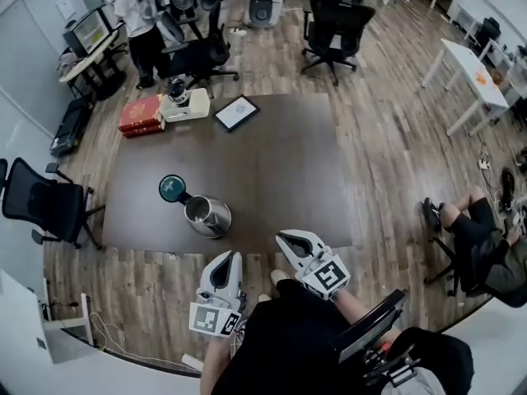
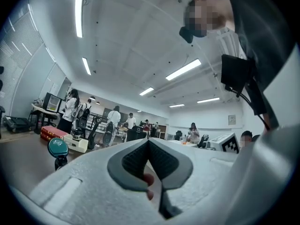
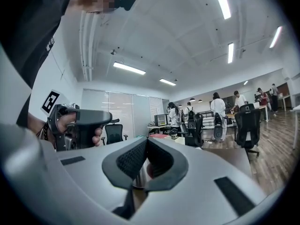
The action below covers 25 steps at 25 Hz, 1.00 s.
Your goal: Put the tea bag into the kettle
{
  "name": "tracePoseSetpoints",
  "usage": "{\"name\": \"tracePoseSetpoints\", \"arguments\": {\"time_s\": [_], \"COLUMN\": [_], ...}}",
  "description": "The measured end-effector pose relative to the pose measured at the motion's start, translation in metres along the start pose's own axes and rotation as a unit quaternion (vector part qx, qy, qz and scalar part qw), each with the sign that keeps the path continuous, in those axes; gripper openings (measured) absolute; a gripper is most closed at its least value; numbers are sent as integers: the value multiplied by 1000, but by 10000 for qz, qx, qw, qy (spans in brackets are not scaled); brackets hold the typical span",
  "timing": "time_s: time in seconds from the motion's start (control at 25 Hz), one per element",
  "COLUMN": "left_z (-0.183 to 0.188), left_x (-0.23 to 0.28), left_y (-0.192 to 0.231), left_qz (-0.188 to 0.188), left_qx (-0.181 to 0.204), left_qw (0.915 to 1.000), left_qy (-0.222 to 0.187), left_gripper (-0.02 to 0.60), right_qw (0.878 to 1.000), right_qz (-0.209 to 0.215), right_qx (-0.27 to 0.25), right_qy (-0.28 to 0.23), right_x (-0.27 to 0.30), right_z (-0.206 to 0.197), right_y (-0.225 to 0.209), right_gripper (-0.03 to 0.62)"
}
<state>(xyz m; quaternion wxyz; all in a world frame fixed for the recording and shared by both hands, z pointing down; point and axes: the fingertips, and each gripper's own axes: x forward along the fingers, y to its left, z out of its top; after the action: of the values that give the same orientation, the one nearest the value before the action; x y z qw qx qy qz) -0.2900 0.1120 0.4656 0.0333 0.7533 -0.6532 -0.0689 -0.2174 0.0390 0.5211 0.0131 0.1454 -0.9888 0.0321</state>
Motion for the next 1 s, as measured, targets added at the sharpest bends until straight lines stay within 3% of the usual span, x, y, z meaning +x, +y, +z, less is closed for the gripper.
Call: {"name": "tracePoseSetpoints", "arguments": {"time_s": [0.16, 0.32, 0.44, 0.6, 0.72, 0.84, 1.0], "left_z": [0, 8, 9, -2, -9, -16, -27], "left_x": [-27, -58, -87, -106, -112, -109, -106], "left_y": [-30, -20, -8, -29, -57, -78, -111], "left_qz": [118, 647, 864, 705, 537, 453, 332], "left_qx": [316, 867, 810, 579, 756, 1036, 1019], "left_qw": [9994, 9941, 9930, 9958, 9956, 9933, 9936], "left_qy": [22, -34, -53, 23, 153, 244, 353], "left_gripper": [3, 3, 3, 3, 3, 3, 3], "right_qw": [9999, 9989, 9988, 9989, 9989, 9984, 9972], "right_qz": [-64, -104, -61, -221, -262, 35, 435], "right_qx": [-83, -305, -396, -372, -341, -551, -595], "right_qy": [-107, 340, 286, 158, 203, 145, 102], "right_x": [-33, -48, -53, -82, -102, -105, -121], "right_z": [20, 6, 12, 29, 40, 47, 52], "right_y": [23, 45, 67, 80, 91, 108, 125], "right_gripper": [6, 6, 6, 6, 6, 6, 6]}}
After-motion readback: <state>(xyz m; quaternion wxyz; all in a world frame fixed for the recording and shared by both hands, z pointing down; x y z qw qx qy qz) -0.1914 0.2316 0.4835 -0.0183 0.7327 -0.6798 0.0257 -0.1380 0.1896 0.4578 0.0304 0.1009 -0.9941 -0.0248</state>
